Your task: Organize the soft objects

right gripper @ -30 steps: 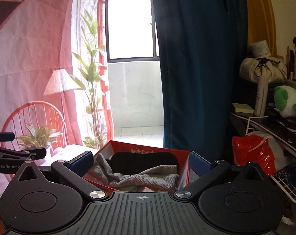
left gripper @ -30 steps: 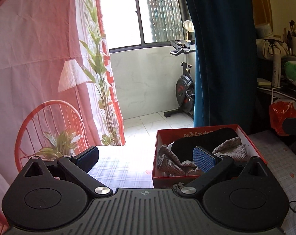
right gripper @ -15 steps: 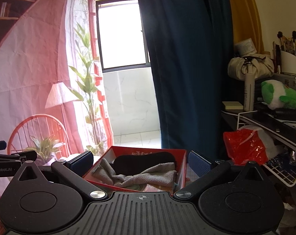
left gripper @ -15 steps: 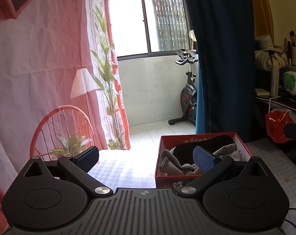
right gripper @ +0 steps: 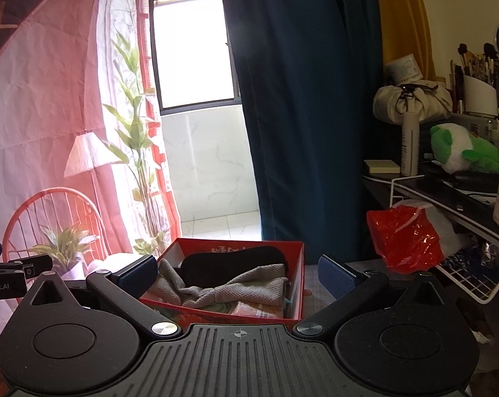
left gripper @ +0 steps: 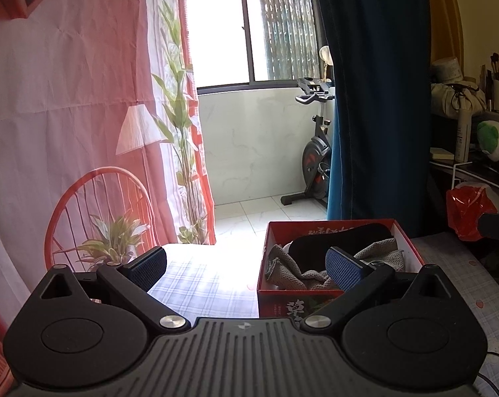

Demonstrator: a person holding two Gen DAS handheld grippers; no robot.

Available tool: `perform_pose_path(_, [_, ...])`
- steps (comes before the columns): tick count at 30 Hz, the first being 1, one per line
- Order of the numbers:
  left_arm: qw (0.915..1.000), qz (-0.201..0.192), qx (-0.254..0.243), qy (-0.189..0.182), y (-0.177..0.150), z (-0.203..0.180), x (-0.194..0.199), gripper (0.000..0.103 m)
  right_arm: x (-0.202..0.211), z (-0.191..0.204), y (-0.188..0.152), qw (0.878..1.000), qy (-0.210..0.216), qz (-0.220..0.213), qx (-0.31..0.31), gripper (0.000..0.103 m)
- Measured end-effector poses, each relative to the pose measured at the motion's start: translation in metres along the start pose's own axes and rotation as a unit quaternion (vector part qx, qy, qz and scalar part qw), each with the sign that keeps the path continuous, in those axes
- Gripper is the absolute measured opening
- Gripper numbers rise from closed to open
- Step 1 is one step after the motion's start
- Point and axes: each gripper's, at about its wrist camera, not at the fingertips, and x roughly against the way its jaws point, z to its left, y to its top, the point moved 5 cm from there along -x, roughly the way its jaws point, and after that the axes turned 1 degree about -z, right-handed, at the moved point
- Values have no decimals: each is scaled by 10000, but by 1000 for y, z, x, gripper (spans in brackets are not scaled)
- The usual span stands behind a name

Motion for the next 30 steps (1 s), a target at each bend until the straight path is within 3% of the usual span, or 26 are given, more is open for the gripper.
perform_pose_path(30, [9998, 129, 130, -6, -3, 4, -4, 103, -6, -3, -3, 9999, -45, 114, 22, 103])
